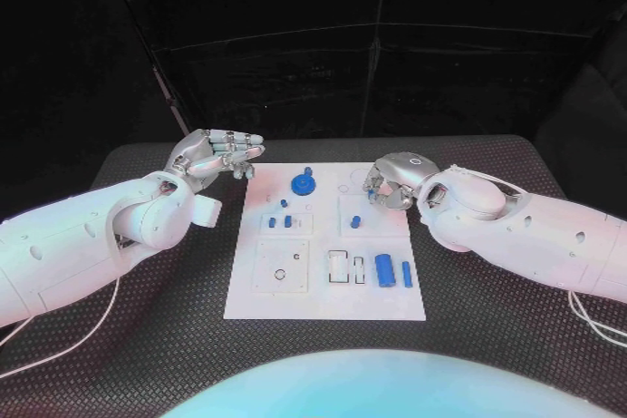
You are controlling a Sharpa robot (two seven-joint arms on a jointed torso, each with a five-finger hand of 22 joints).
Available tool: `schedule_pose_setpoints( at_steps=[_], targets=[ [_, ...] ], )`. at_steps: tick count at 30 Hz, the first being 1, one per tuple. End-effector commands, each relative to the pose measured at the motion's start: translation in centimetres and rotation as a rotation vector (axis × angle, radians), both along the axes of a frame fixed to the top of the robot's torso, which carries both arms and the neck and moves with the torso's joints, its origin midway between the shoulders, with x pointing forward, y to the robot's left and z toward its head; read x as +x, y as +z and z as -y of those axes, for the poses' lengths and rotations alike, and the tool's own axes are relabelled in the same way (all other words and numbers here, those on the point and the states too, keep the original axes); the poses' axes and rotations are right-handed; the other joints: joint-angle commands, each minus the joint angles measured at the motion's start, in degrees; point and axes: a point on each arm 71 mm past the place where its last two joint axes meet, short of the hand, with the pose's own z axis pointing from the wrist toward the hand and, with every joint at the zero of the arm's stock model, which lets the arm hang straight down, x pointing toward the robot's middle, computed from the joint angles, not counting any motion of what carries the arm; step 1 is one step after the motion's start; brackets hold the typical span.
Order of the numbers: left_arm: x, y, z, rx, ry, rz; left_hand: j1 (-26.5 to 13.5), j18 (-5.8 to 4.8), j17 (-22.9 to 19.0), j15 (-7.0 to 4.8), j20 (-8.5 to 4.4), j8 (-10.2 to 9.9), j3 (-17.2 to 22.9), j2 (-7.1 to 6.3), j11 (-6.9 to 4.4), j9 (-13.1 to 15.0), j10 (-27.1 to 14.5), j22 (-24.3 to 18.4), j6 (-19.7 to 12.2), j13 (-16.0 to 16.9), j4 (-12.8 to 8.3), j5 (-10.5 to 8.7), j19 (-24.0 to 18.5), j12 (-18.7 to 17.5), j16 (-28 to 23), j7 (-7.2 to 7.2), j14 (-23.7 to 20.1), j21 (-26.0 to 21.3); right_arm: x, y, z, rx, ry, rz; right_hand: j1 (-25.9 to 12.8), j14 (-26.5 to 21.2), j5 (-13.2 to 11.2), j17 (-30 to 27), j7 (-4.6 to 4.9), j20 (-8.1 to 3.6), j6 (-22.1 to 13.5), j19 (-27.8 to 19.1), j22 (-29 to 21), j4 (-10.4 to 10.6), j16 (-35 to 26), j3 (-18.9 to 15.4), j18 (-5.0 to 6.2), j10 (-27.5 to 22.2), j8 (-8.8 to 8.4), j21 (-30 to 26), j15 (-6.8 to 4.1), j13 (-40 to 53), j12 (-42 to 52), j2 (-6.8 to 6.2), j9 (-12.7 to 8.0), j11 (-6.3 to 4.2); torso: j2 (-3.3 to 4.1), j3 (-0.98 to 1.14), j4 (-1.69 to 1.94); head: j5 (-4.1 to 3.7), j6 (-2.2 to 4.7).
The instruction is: Assemble the parts on the task board
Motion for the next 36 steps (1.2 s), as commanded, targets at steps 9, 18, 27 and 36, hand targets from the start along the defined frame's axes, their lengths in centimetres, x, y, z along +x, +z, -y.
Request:
schedule_pose_setpoints(
  at_steps=[9,18,27,36],
  targets=[
    [0.1,0.1,-0.2,-0.006,-0.001,0.001,0.5,0.68,-0.1,0.04,0.04,-0.3,0.0,0.21,0.04,0.0,-0.3,-0.1,-0.2,-0.1,-0.3,0.20,-0.2,0.4,-0.3,0.39,-0.4,-0.4,-1.5,2.1,-1.1,0.113,0.040,0.016,-1.0,2.1,-0.3,0.1,0.11,-0.18,0.5,0.4,0.2,0.1,0.3,0.4,-0.83,0.5,0.39,0.3,-0.21,0.1,-0.2,0.00,0.1,-0.09,0.01,0.01,-0.10,0.61,0.00],
    [0.1,0.0,0.0,-0.009,-0.004,0.000,0.6,0.68,-0.2,0.06,0.04,-0.3,0.1,0.25,0.06,0.0,-0.4,-0.1,-0.2,-0.1,-0.4,0.24,-0.2,0.4,-0.4,0.43,-0.4,-0.4,-4.0,3.8,-5.5,0.230,0.157,-0.023,-1.0,2.1,-0.3,0.2,0.09,-0.19,0.4,0.4,0.3,0.0,0.4,0.5,-0.83,0.5,0.35,0.4,-0.22,0.0,-0.3,0.08,0.0,-0.11,0.14,-0.05,0.05,2.09,0.00],
    [0.1,0.1,0.5,-0.014,-0.014,0.002,0.6,0.69,-0.2,0.07,0.05,-0.3,0.1,0.27,0.08,0.0,-0.4,-0.1,-0.2,-0.1,-0.5,0.25,-0.2,0.4,-0.4,0.45,-0.4,-0.4,-5.1,4.2,-9.6,0.278,0.258,-0.055,-1.0,2.1,-0.3,0.1,0.11,-0.20,0.4,0.3,0.2,-0.1,0.4,0.6,-0.81,0.4,0.29,0.3,-0.23,0.0,-0.3,0.14,0.0,-0.10,0.06,-0.17,0.08,5.12,0.00],
    [0.1,0.1,1.2,-0.022,-0.027,0.003,0.6,0.69,-0.2,0.07,0.05,-0.3,0.1,0.27,0.08,0.0,-0.4,-0.1,-0.2,-0.1,-0.5,0.25,-0.2,0.4,-0.4,0.45,-0.4,-0.4,-6.1,1.5,-12.1,0.266,0.311,-0.104,-1.0,2.1,-0.3,0.1,0.15,-0.20,0.3,0.3,0.1,-0.1,0.4,0.7,-0.80,0.4,0.23,0.3,-0.22,0.0,-0.4,0.23,0.0,-0.07,0.09,-0.09,0.11,9.17,0.00]
  ],
)
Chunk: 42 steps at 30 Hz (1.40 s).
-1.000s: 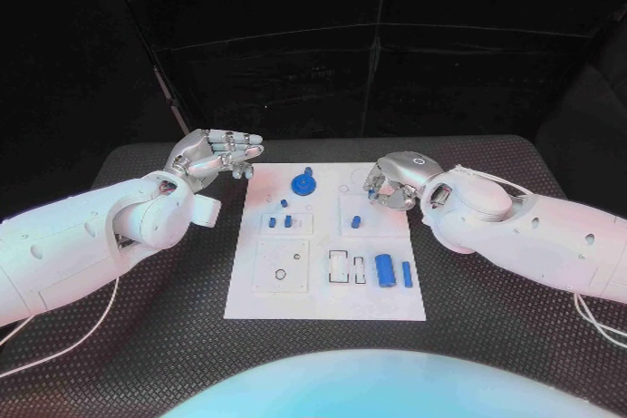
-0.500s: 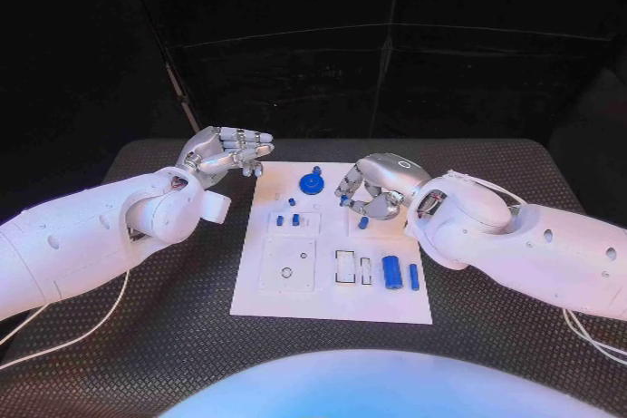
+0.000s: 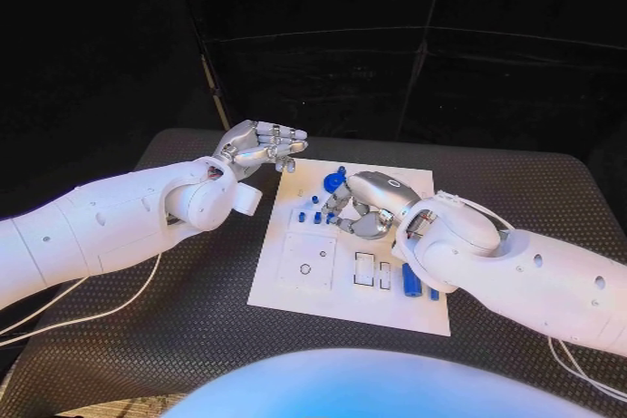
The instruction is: Assemble the parts on the task board
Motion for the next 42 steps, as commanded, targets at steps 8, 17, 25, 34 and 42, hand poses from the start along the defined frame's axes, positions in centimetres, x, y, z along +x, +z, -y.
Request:
schedule_pose_setpoints(
  at_steps=[8,17,25,34,42],
  targets=[
    [0.0,0.2,0.7,-0.018,-0.019,0.006,0.4,0.69,-0.1,0.06,0.05,-0.3,-0.1,0.03,0.08,0.0,-0.4,-0.1,0.0,-0.1,-0.3,0.25,-0.2,0.2,-0.2,0.25,-0.4,-0.4,-0.5,-2.7,-1.5,-0.051,0.059,-0.030,-0.5,2.1,-0.3,0.1,0.02,-0.20,0.1,0.3,0.0,-0.2,0.3,0.4,-0.81,0.1,0.04,0.3,-0.21,0.0,-0.2,0.14,0.0,0.16,-0.03,0.06,0.02,2.75,0.00],
    [-0.1,0.3,1.1,-0.022,-0.026,0.007,0.4,0.68,0.0,0.08,0.06,-0.3,-0.1,0.06,0.11,0.0,-0.4,-0.1,0.0,-0.1,-0.4,0.27,-0.2,0.3,-0.2,0.30,-0.4,-0.4,-0.8,-4.3,-1.7,-0.090,0.071,-0.048,-0.6,2.1,-0.3,0.3,0.04,-0.19,0.1,0.3,0.0,-0.2,0.4,0.4,-0.81,0.1,0.00,0.3,-0.20,0.0,-0.3,0.14,0.0,0.18,0.02,0.14,-0.21,3.28,0.00],
    [-0.1,0.3,1.2,-0.023,-0.028,0.006,0.4,0.67,-0.1,0.10,0.07,-0.3,-0.1,0.08,0.13,0.0,-0.5,-0.1,0.0,-0.1,-0.4,0.27,-0.2,0.3,-0.2,0.32,-0.4,-0.4,-0.9,-5.0,-1.6,-0.111,0.073,-0.059,-0.6,2.1,-0.3,0.2,0.05,-0.19,0.0,0.2,-0.1,-0.3,0.4,0.4,-0.80,0.1,-0.01,0.3,-0.19,0.0,-0.3,0.14,0.0,0.19,-0.05,0.13,-0.11,3.42,0.00],
    [0.0,0.3,1.1,-0.023,-0.028,0.006,0.4,0.67,-0.1,0.10,0.07,-0.3,-0.1,0.08,0.13,0.0,-0.5,-0.1,0.0,-0.1,-0.4,0.27,-0.2,0.3,-0.2,0.32,-0.4,-0.4,-1.1,-5.5,-1.6,-0.119,0.075,-0.067,-0.6,2.1,-0.3,0.2,0.05,-0.19,0.0,0.2,-0.1,-0.3,0.4,0.4,-0.80,0.1,-0.01,0.3,-0.19,0.0,-0.3,0.14,0.0,0.19,-0.05,0.12,-0.14,3.62,0.00],
    [0.0,0.3,1.0,-0.022,-0.028,0.004,0.4,0.67,-0.1,0.10,0.07,-0.3,-0.1,0.08,0.13,0.0,-0.5,-0.1,0.0,-0.1,-0.4,0.27,-0.2,0.3,-0.2,0.32,-0.4,-0.4,-1.1,-5.8,-1.5,-0.117,0.065,-0.061,-0.6,2.1,-0.3,0.2,0.07,-0.19,0.0,0.2,-0.1,-0.3,0.4,0.4,-0.80,0.0,-0.04,0.3,-0.18,0.0,-0.3,0.14,0.0,0.20,-0.07,0.13,-0.15,3.72,0.00]
  ],
)
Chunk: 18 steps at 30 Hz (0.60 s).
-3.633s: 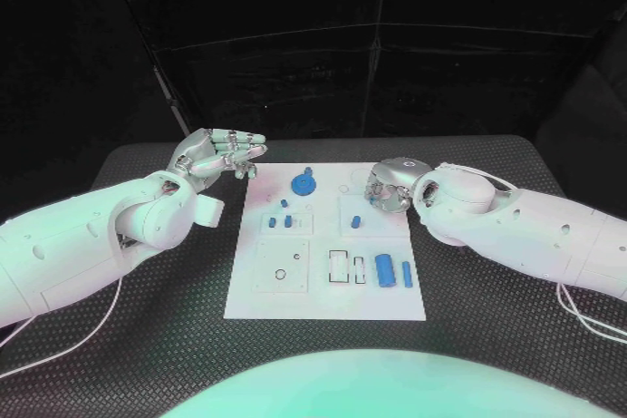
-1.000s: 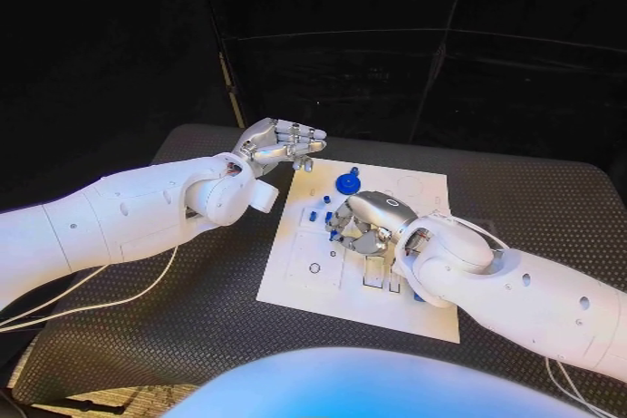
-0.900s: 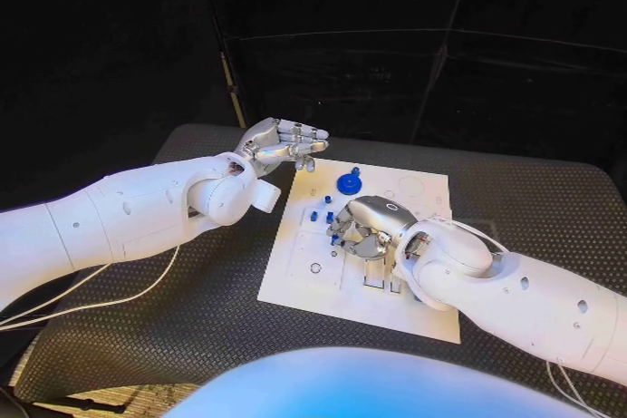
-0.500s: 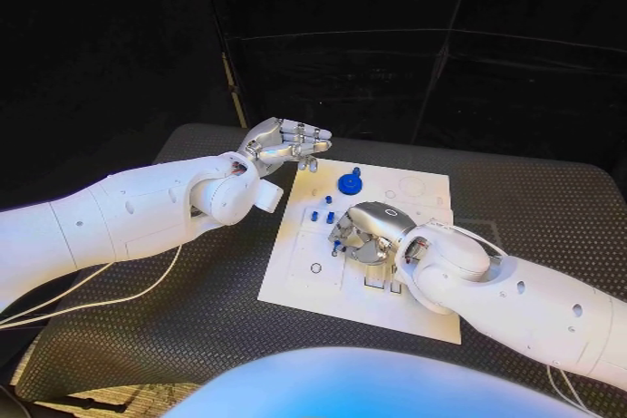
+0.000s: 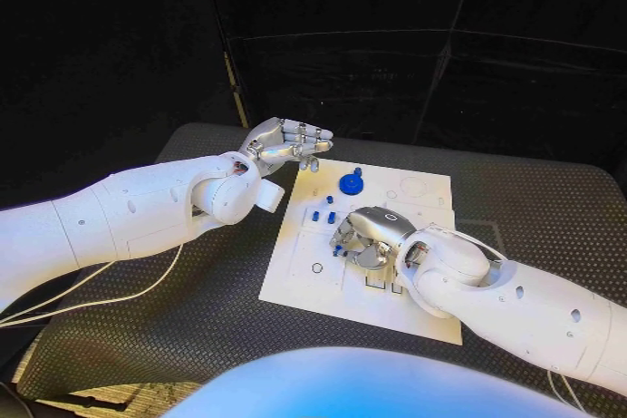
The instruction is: Assemble the parts on the task board
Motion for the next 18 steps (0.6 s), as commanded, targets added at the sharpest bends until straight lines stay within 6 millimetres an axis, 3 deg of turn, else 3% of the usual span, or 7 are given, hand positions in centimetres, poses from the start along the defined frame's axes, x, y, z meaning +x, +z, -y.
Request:
schedule_pose_setpoints(
  at_steps=[1,18],
  targets=[
    [0.02,0.17,0.11,-0.011,-0.011,0.003,0.4,0.68,-0.1,0.11,0.08,-0.3,-0.1,0.08,0.14,0.0,-0.5,-0.1,0.0,-0.1,-0.4,0.27,-0.2,0.3,-0.2,0.33,-0.5,-0.4,0.01,0.05,-0.05,-0.002,0.007,0.017,-0.6,2.1,-0.3,0.0,0.14,-0.19,0.1,0.2,-0.1,-0.2,0.4,0.3,-0.81,0.0,0.11,0.3,-0.18,0.0,-0.3,0.14,0.1,0.20,-0.04,0.01,0.02,0.02,0.00],
    [0.02,0.13,0.17,-0.012,-0.017,-0.001,0.3,0.66,-0.2,0.14,0.10,-0.3,-0.1,0.11,0.17,0.0,-0.5,-0.1,0.0,-0.1,-0.3,0.28,-0.2,0.3,-0.3,0.36,-0.5,-0.4,0.17,-0.28,-0.24,-0.024,0.010,0.017,-0.6,2.1,-0.3,0.0,0.14,-0.19,0.1,0.2,-0.1,-0.2,0.4,0.3,-0.81,0.0,0.11,0.3,-0.18,0.0,-0.3,0.14,0.1,0.20,0.04,-0.02,0.01,0.02,0.00]
  ],
)
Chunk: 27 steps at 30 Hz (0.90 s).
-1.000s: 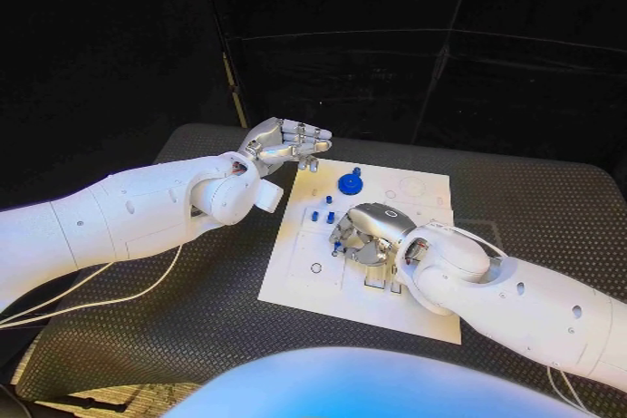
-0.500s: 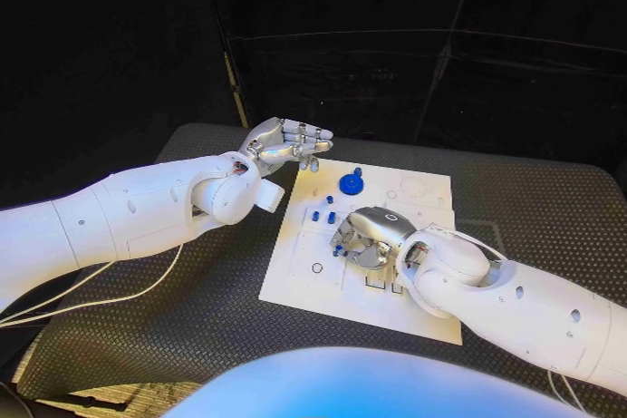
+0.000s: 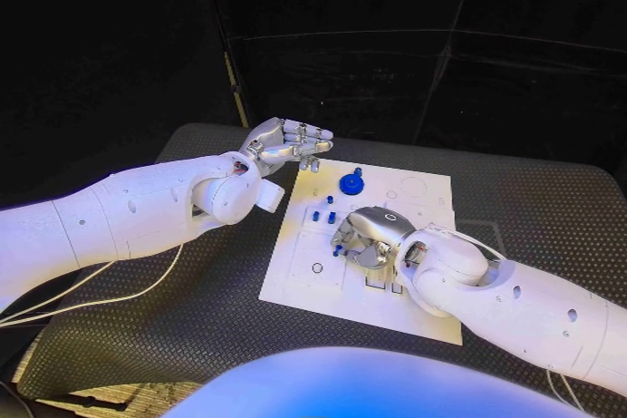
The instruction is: Assemble the parts on the task board
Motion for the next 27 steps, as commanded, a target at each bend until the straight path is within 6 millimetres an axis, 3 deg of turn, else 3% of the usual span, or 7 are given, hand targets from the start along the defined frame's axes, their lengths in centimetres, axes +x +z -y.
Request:
schedule_pose_setpoints(
  at_steps=[1,18,23,27],
  targets=[
    [0.0,0.2,0.2,-0.011,-0.013,0.001,0.3,0.67,-0.1,-0.06,0.10,-0.3,-0.1,0.11,-0.04,0.0,-0.3,-0.1,0.0,-0.1,-0.3,0.28,-0.2,0.3,-0.3,0.36,-0.3,-0.4,-0.1,0.0,-0.2,-0.015,0.014,0.006,-0.6,2.1,-0.3,0.0,0.15,-0.18,0.1,0.2,-0.1,-0.2,0.4,0.3,-0.80,0.0,0.23,0.3,-0.18,0.0,-0.3,0.14,0.1,0.20,0.05,-0.02,0.02,-0.03,0.00],
    [0.0,0.1,0.1,-0.009,-0.017,-0.006,0.2,0.67,-0.2,-0.03,0.13,-0.3,-0.1,0.10,0.00,0.0,-0.4,0.0,-0.1,-0.1,-0.4,0.28,-0.2,0.4,-0.4,0.39,-0.4,-0.4,-1.0,-1.0,-0.8,-0.066,0.049,-0.007,-1.1,2.0,-0.3,-0.3,0.39,-0.07,-0.5,-0.3,-0.7,-0.5,0.3,0.2,-0.70,-0.6,-0.09,0.1,0.02,-0.1,-0.7,-0.21,-0.1,0.45,-0.05,-0.01,-0.03,-0.14,0.00],
    [0.0,0.1,0.2,-0.008,-0.019,-0.010,0.2,0.66,-0.2,-0.01,0.14,-0.3,-0.2,0.07,0.02,0.0,-0.5,0.0,-0.2,-0.1,-0.3,0.28,-0.2,0.4,-0.4,0.41,-0.4,-0.4,-0.8,-0.8,-0.7,-0.041,0.027,0.035,-2.5,1.5,-0.7,-1.5,2.00,0.86,-4.9,-1.8,-2.4,-0.6,-0.1,0.5,-0.48,-5.6,-0.55,-0.9,1.39,-0.4,-2.4,-1.33,-0.4,2.02,-0.08,-0.02,0.00,-0.26,0.00],
    [0.0,0.0,0.2,-0.007,-0.020,-0.014,0.0,0.66,-0.3,0.03,0.17,-0.4,-0.2,0.02,0.07,0.0,-0.6,0.0,-0.3,-0.1,-0.3,0.28,-0.3,0.4,-0.4,0.45,-0.4,-0.4,-0.6,-0.5,-0.5,-0.009,0.004,0.067,-3.4,0.4,-1.3,-4.5,2.96,2.12,-8.5,-5.2,-7.2,-1.0,-1.6,0.0,0.46,-12.0,-0.47,-3.8,2.51,-0.2,-2.0,-2.19,-0.4,3.47,-0.07,-0.02,0.03,-0.27,0.00]
  ],
)
